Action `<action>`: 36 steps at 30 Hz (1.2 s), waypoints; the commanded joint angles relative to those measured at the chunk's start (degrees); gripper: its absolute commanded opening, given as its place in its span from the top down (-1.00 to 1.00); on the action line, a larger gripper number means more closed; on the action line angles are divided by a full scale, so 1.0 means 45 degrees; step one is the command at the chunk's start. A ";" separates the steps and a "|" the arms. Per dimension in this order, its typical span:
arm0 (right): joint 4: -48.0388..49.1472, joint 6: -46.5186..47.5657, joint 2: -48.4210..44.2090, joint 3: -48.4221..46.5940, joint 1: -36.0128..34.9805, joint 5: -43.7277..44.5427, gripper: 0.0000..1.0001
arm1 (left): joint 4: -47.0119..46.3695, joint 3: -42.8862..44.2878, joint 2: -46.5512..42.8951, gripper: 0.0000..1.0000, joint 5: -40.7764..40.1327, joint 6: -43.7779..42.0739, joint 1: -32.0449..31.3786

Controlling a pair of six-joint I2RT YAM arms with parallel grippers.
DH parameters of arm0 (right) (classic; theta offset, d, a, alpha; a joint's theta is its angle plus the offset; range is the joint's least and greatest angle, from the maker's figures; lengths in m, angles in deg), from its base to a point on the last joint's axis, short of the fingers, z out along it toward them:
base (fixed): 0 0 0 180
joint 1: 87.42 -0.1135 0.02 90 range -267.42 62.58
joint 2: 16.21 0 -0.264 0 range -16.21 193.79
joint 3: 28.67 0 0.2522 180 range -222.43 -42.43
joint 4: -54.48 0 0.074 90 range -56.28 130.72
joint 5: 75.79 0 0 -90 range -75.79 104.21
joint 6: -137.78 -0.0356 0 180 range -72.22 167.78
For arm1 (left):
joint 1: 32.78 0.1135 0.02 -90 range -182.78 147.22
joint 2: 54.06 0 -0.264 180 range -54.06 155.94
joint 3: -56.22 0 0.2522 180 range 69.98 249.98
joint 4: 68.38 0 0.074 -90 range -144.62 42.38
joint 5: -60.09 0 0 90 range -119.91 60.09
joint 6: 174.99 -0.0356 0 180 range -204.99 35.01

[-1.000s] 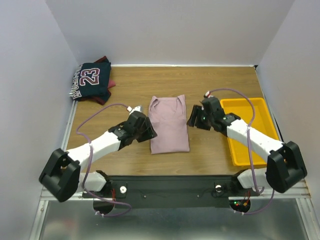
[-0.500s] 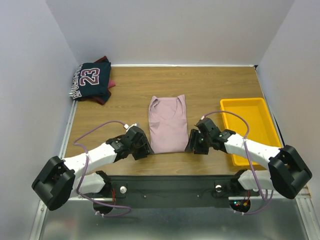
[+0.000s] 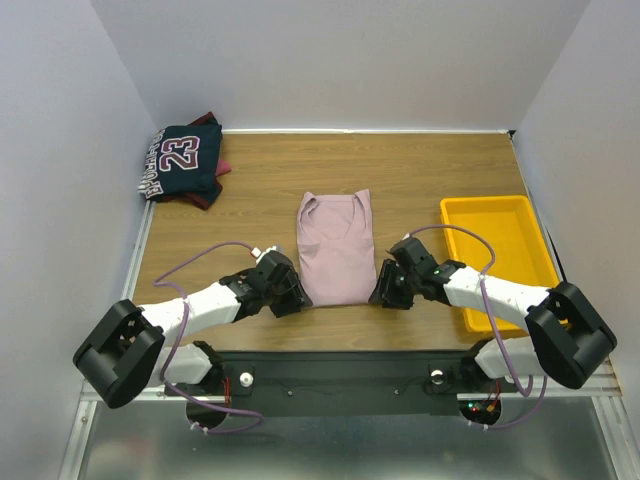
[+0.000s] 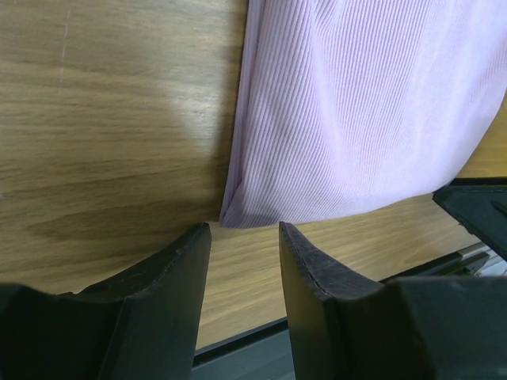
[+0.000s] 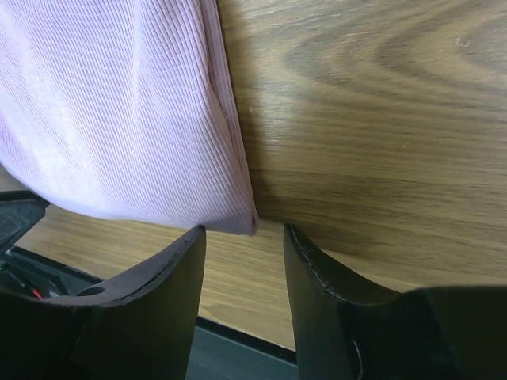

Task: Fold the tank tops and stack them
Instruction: Fold the tank top

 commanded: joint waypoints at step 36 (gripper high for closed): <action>-0.2908 0.0195 -0.3991 -0.2188 -0.3377 0.2773 0.99 | 0.5222 0.2410 -0.4031 1.00 -0.2939 0.1120 -0.3734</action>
